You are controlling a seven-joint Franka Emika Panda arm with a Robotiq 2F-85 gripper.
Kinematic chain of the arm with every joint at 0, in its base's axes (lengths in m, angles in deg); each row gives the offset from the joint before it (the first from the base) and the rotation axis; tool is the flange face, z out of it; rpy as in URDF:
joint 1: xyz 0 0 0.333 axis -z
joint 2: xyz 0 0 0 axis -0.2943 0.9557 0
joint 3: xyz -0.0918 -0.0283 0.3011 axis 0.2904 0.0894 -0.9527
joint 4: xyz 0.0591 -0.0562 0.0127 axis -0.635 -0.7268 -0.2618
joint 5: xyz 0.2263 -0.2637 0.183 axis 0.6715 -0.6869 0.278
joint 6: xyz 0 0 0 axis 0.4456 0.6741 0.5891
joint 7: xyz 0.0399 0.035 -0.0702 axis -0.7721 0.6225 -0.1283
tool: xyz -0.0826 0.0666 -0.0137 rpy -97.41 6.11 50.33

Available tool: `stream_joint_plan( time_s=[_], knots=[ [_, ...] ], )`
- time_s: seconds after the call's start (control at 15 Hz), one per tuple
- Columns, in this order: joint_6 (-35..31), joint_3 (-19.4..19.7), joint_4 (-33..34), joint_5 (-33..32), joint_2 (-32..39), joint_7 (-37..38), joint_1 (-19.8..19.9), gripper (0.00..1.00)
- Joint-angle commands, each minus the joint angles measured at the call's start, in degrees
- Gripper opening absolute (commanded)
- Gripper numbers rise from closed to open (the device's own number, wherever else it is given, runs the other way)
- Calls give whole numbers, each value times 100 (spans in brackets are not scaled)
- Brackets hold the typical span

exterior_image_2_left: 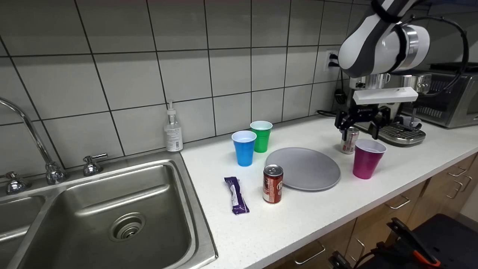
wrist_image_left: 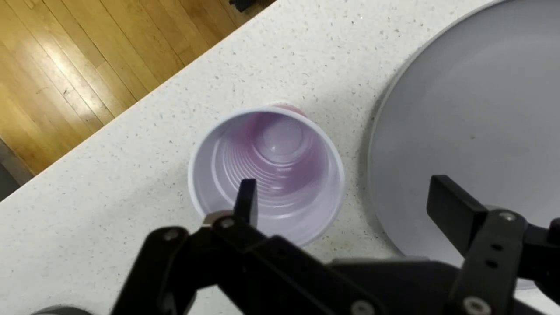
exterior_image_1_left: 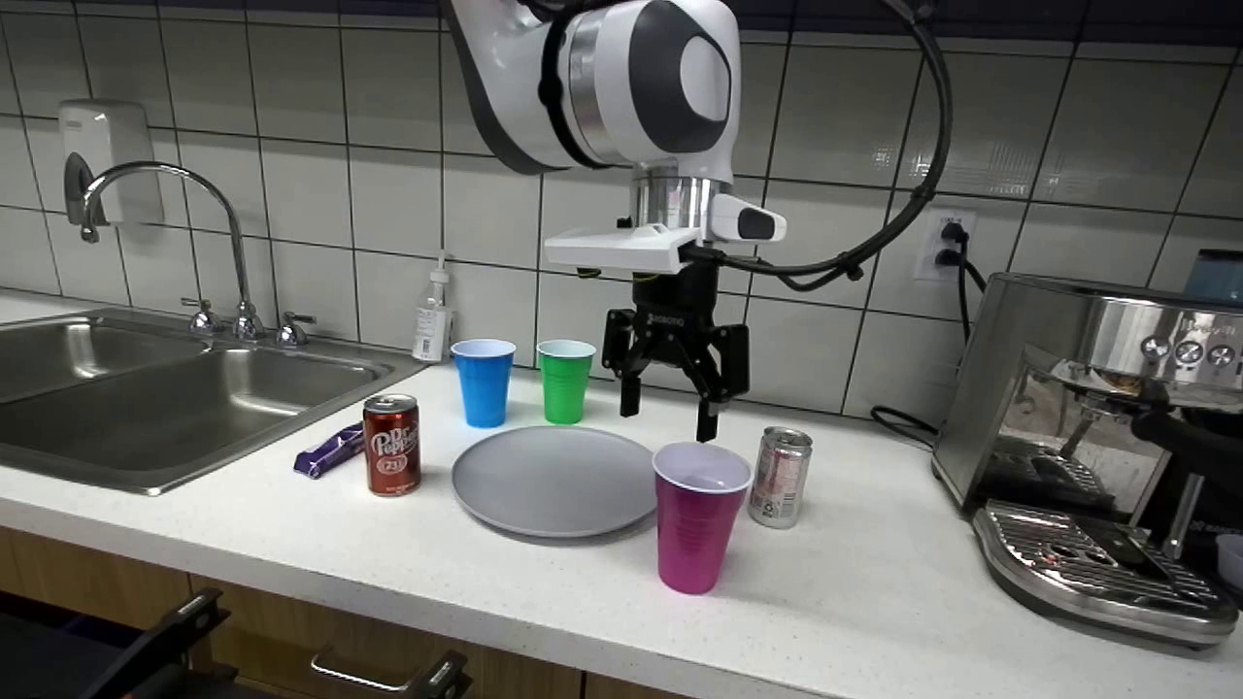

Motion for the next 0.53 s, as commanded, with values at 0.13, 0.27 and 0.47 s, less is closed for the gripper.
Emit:
stream_joint_plan(
  time_s=[0.13,0.27,0.47],
  knots=[
    [-152,-185,-33,10,283,-678,215,100],
    [-228,-204,-28,-5,435,-802,214,100],
    [-368,-227,-7,-14,616,-887,204,100]
  ],
)
